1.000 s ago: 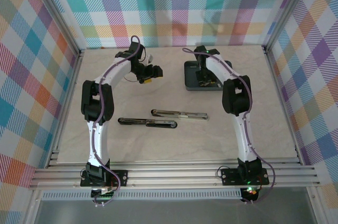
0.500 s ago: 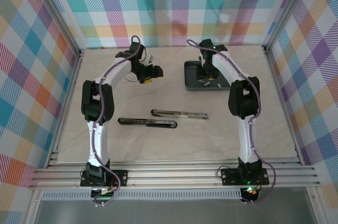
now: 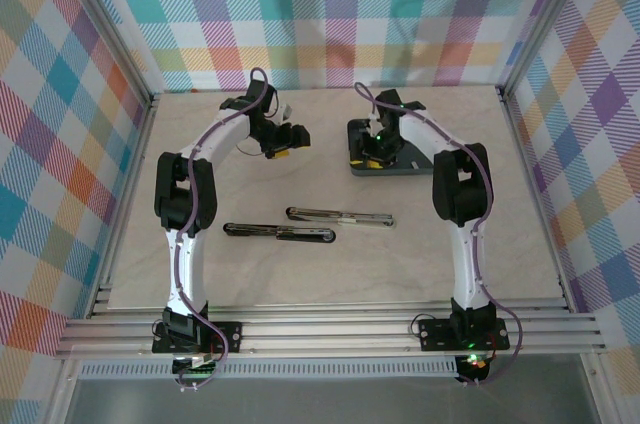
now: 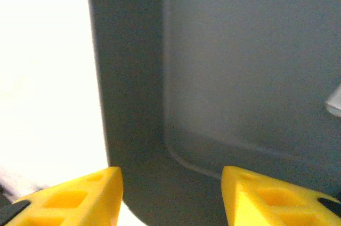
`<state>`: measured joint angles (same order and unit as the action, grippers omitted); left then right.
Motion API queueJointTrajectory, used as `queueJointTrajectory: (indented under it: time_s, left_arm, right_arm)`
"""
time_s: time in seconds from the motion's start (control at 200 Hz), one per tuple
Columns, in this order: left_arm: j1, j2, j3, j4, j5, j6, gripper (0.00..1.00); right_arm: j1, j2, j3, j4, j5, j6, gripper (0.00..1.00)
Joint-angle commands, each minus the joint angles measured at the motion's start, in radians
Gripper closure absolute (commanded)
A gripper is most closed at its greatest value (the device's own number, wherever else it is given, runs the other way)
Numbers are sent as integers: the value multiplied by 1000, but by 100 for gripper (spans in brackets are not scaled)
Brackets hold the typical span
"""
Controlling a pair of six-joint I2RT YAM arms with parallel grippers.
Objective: Load the staples into the stapler
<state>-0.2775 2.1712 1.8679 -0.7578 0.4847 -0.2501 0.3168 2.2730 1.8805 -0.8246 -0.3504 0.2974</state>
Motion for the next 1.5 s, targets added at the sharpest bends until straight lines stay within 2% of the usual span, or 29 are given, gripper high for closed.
queueJointTrajectory:
  time_s: [0.0,0.42,0.565,0.67,0.84,1.12,1.36,1.495]
  left_arm:
    - [-6,-10,-17,-12,2,2,28]
    - [-6,-14,-23,-6,4,3,28]
    - [-6,-14,-21,-8,1,5,28]
    - [-6,-13,-19,-13,-3,14,28]
    - [-5,-11,-6,-29,-2,38,28]
    - [15,-3,-11,-23,43,68,27]
    - [32,23,11,-52,57,81,27]
    - [37,36,36,-77,46,93,27]
  right_arm:
    - [17,-32,1,66,-121,47,48]
    - [94,12,105,116,-230,47,48]
    - [94,4,160,60,-184,-44,47]
    - [81,-10,193,-18,-79,-206,46]
    - [30,-42,172,-76,72,-615,43]
    - [-111,-47,152,-119,-77,-1174,45]
    - [-153,-34,99,-141,-8,-1572,44]
    - [-173,-21,103,-140,4,-1717,46]
